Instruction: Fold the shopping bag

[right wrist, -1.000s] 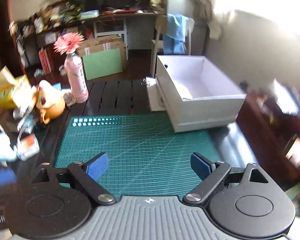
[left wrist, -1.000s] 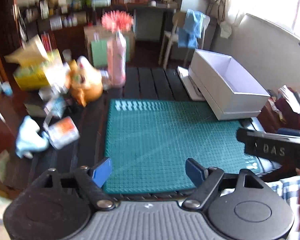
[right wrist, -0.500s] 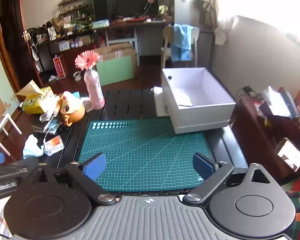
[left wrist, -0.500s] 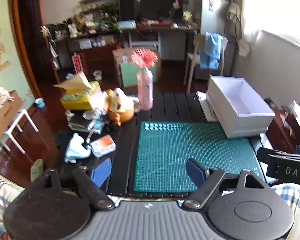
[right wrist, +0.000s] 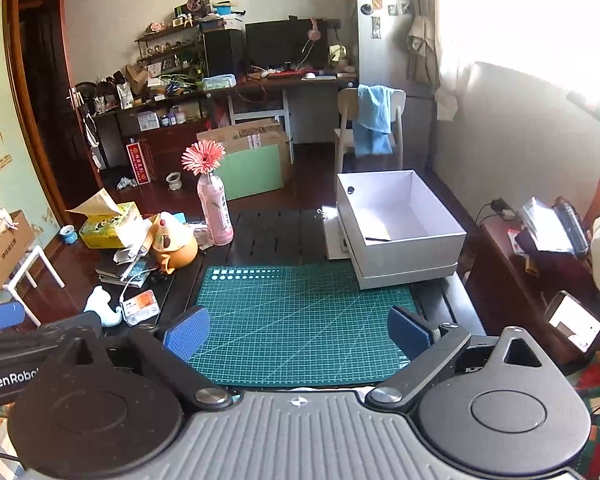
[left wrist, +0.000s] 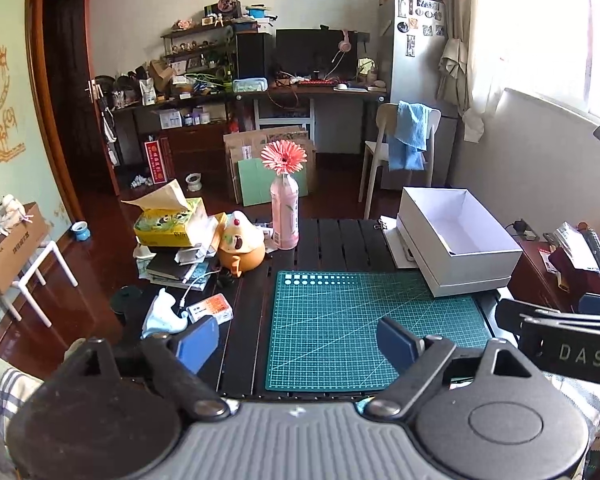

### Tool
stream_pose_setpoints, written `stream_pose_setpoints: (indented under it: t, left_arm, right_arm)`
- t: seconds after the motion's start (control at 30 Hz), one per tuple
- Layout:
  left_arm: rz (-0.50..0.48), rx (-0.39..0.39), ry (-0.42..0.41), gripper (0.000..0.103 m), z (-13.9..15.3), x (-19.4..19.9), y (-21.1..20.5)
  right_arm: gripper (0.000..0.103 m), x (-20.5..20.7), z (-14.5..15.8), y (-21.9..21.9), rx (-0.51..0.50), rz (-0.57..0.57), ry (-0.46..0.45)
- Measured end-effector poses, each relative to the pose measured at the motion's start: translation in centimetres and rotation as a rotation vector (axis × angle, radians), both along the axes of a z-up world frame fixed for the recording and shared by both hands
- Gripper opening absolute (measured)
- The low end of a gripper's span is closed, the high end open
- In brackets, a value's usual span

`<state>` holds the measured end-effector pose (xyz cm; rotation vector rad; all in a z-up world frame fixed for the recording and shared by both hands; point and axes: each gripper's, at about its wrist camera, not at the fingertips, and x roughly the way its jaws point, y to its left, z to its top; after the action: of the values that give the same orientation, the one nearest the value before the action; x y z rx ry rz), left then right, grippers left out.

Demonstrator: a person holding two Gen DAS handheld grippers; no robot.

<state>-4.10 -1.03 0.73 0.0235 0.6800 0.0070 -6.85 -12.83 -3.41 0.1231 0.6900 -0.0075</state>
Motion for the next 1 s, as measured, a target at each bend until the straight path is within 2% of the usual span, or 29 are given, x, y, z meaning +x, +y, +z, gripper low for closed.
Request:
stream_pose_setpoints:
  t: [1.0]
  left_arm:
    - [0.008, -0.003, 0.009, 0.086, -0.47, -0.30, 0.39]
  right_arm:
    - [0.096, -0.21, -0.25, 0.63, -0.003, 0.008, 0.022]
